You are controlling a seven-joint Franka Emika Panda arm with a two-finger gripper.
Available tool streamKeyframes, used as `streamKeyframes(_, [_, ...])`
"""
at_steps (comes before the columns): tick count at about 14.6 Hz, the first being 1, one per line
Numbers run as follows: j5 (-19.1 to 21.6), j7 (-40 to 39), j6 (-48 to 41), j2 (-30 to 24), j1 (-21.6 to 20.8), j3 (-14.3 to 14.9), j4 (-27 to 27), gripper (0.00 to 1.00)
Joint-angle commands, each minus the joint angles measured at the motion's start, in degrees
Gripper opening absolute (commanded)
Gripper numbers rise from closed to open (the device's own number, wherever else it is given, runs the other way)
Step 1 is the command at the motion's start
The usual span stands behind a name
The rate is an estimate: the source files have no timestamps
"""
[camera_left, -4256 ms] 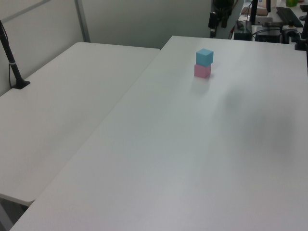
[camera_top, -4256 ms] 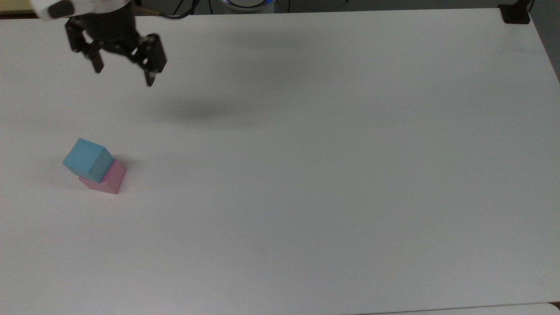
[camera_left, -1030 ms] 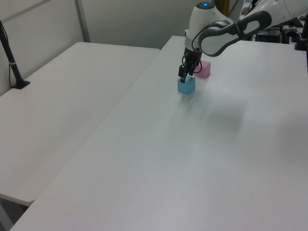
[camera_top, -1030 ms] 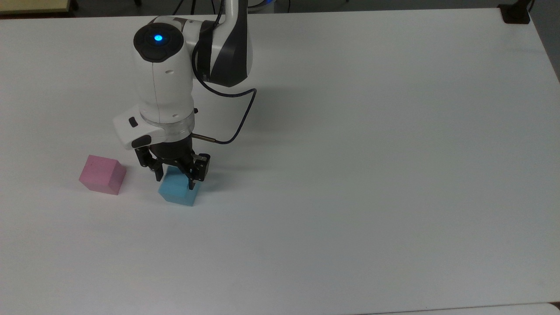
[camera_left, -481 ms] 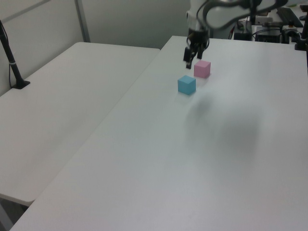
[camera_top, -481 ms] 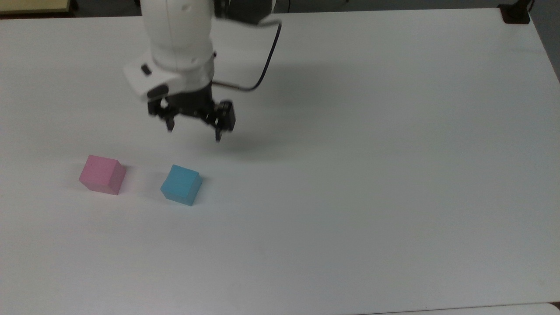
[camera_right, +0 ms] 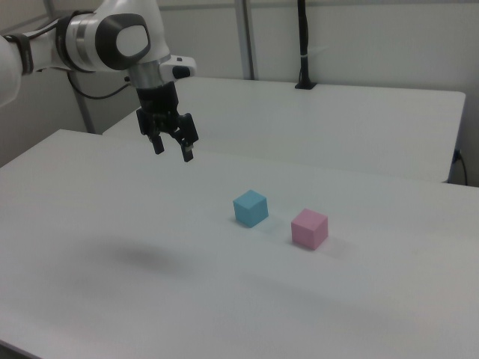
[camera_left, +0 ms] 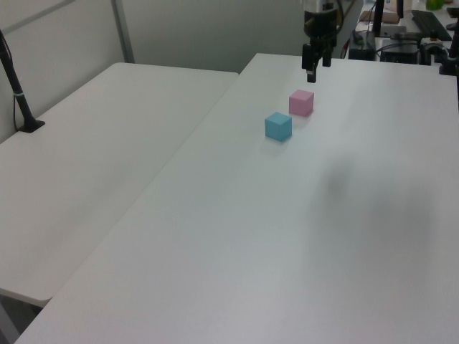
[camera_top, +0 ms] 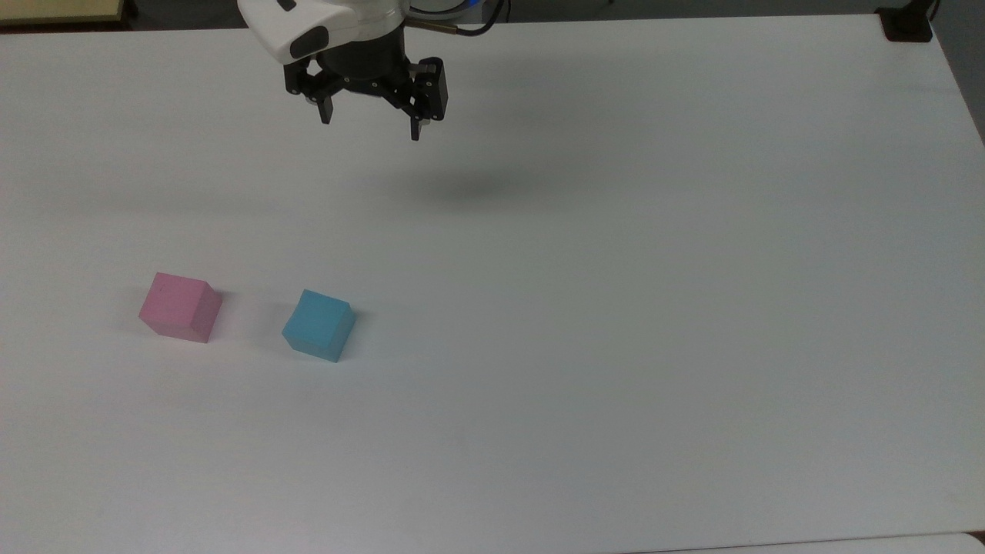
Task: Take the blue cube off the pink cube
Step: 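Open the gripper and raise it away from the cubes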
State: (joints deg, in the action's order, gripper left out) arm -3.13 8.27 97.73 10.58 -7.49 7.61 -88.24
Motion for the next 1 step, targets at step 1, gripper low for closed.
streamKeyframes(1, [0.75, 0.87, -1.40, -2.31, -1.39, 2.14, -2.19, 1.00])
